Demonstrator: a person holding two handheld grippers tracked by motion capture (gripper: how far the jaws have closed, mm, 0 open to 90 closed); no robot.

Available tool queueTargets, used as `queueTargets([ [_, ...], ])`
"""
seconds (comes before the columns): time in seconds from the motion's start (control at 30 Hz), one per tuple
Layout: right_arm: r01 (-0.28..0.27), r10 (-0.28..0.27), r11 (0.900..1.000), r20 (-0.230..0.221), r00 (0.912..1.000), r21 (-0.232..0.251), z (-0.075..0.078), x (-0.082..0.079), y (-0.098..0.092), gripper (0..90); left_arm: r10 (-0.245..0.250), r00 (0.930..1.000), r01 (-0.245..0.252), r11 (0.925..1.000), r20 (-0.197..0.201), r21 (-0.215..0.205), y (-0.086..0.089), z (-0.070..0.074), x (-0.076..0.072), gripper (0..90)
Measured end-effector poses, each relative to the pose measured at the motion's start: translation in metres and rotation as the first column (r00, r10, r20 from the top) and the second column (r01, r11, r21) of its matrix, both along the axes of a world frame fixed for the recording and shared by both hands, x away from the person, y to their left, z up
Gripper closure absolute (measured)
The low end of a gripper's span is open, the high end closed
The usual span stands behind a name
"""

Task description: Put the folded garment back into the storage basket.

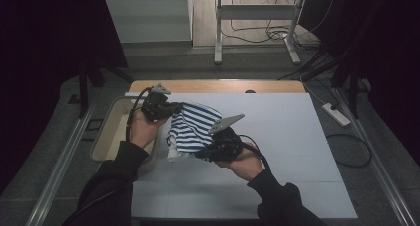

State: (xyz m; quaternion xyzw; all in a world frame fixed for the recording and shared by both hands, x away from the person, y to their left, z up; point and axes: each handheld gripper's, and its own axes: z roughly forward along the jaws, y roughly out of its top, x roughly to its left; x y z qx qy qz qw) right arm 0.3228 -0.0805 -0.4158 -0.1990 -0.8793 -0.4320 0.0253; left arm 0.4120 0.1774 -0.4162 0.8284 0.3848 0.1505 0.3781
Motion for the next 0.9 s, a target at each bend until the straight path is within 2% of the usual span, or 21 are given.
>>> queueTargets([
  [0.73,-0.045,0.045,0.998,0.009,0.999,0.04,0.013,0.014,0.047,83.9,0.082,0.9966,-0.082,0.9965,0.005,-0.018,0.046,0.016,0.002,82.3],
  [0.9,-0.052,0.052,0.998,-0.003,0.9986,0.046,0.013,0.016,0.054,83.9,0.095,0.9955,-0.095,0.9953,0.003,-0.02,0.054,0.016,0.001,82.2],
])
